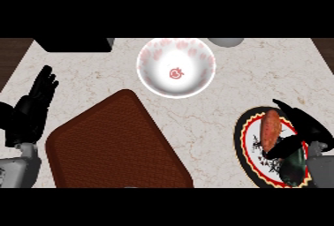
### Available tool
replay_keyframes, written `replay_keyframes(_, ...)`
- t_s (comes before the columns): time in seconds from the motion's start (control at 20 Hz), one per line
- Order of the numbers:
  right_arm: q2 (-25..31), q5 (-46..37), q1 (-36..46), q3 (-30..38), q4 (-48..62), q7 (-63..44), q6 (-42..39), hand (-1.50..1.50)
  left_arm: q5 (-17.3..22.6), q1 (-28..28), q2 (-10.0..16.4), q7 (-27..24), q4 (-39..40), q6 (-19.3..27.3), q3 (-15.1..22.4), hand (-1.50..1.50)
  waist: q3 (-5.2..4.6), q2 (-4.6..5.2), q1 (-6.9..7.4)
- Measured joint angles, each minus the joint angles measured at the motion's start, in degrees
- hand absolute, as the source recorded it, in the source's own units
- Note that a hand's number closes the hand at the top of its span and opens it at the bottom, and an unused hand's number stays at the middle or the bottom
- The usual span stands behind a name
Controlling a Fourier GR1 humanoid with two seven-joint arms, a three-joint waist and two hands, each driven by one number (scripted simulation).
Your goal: Pick the sweet potato from the plate and place it in the bowl
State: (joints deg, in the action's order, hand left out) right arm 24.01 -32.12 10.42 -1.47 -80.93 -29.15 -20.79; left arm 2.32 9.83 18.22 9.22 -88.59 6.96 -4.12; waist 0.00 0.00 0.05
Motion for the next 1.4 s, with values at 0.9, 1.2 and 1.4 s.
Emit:
replay_keyframes(0.9, -3.08, -5.62, 6.38, 2.85, 15.37, 12.21, 3.81, 1.50, -2.52, -0.28, -2.37, -1.12, 0.48, -2.79, -2.56, 0.00, -0.75, -0.41, -0.09)
replay_keyframes(1.2, -7.58, -9.68, 10.47, 1.24, 16.74, 8.61, 8.44, 1.50, -2.77, -1.41, -2.74, -1.24, -0.61, -3.62, -2.60, 0.00, -0.71, -0.42, 0.41)
replay_keyframes(1.4, -17.29, -15.26, 19.96, -4.79, 18.12, -3.78, 11.89, 1.50, -2.97, 0.40, -3.46, -1.55, -0.36, -4.73, -0.61, 0.00, -0.47, 0.55, 4.74)
